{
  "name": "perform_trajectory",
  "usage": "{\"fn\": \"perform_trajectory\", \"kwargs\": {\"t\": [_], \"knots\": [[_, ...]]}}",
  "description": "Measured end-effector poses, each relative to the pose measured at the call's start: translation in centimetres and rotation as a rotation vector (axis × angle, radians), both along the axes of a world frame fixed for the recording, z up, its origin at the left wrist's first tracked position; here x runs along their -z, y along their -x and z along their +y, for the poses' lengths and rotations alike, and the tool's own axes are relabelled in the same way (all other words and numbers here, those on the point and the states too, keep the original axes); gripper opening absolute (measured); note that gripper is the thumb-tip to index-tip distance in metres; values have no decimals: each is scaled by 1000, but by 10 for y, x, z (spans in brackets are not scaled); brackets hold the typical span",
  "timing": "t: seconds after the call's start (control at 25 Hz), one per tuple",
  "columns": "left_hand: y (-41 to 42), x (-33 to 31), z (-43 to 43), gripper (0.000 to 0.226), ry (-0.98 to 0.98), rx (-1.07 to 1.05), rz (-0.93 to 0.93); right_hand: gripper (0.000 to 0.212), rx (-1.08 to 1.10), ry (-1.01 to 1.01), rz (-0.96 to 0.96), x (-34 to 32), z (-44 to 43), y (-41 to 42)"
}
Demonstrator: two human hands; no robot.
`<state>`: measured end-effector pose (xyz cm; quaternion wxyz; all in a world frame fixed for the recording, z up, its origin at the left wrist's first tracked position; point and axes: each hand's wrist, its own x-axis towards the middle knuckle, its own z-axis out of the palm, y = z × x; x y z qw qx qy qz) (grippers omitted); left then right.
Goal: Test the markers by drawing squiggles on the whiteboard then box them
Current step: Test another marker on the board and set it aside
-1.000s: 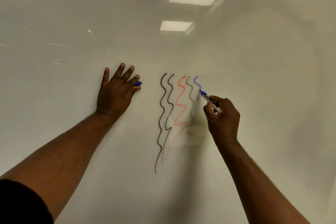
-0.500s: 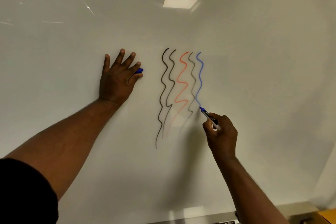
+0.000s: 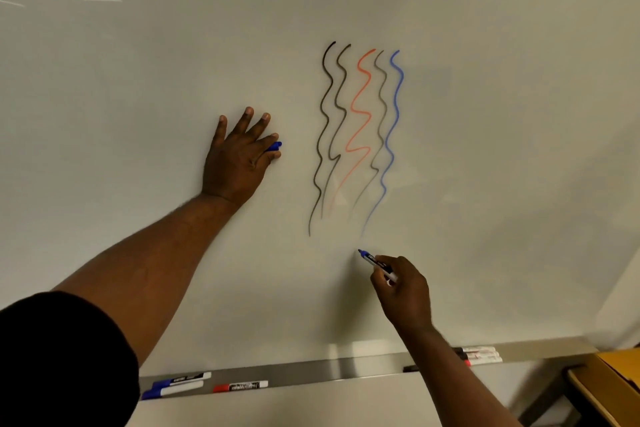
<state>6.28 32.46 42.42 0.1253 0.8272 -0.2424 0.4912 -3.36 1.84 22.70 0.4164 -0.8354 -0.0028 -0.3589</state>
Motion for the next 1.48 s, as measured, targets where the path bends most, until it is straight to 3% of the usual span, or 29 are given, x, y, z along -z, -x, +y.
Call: {"fn": "perform_trajectory", "kwargs": {"t": [0.24, 0.48, 0.76, 1.0, 1.48], "knots": [[25, 81, 13, 32, 25, 24, 142, 23, -30, -50, 43, 34, 3, 28], [64, 196, 15, 38, 140, 84, 285, 26, -35, 53, 57, 80, 18, 55], [109, 278, 5, 32, 166, 73, 560, 23, -95, 102, 126, 115, 42, 76], [135, 314, 4, 25, 180, 129, 755, 35, -117, 96, 189, 136, 61, 84], [151, 338, -1, 27, 134, 188, 801, 30, -109, 174, 279, 153, 82, 87]]}}
